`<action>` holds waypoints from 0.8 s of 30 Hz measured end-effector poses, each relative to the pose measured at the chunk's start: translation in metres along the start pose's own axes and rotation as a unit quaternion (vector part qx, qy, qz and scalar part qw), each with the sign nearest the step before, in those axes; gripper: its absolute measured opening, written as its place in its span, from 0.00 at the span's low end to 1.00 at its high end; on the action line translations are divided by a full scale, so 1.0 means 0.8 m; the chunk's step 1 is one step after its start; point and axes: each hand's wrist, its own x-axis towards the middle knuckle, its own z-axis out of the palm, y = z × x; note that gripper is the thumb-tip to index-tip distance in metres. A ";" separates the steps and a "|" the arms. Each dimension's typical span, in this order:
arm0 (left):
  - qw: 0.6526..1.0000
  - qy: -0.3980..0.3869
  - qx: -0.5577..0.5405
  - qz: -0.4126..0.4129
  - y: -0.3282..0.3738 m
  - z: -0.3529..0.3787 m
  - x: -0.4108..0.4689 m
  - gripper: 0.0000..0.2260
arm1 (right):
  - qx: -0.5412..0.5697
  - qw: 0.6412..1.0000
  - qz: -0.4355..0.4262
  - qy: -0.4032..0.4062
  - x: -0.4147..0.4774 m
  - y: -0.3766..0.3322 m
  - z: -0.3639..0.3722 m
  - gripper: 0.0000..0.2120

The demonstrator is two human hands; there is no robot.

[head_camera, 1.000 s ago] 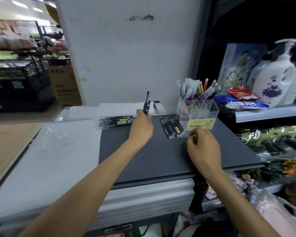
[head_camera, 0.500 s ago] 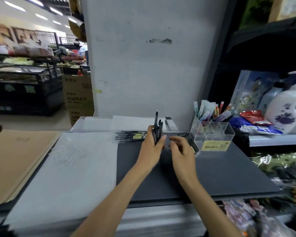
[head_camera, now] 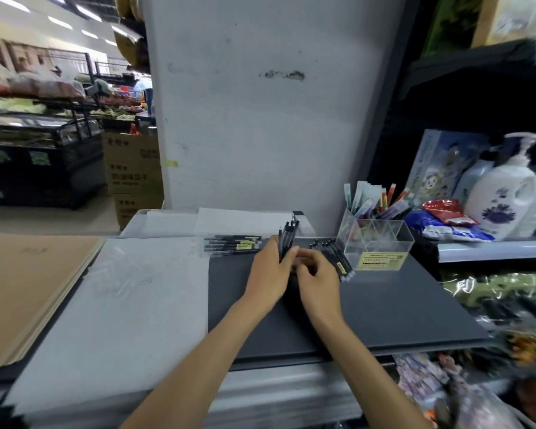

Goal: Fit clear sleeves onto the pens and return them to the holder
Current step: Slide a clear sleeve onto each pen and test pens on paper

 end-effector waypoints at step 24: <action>0.966 0.079 -0.235 -0.068 0.007 -0.119 0.023 0.12 | -0.043 0.999 -0.013 0.004 -0.009 -0.018 0.016 0.13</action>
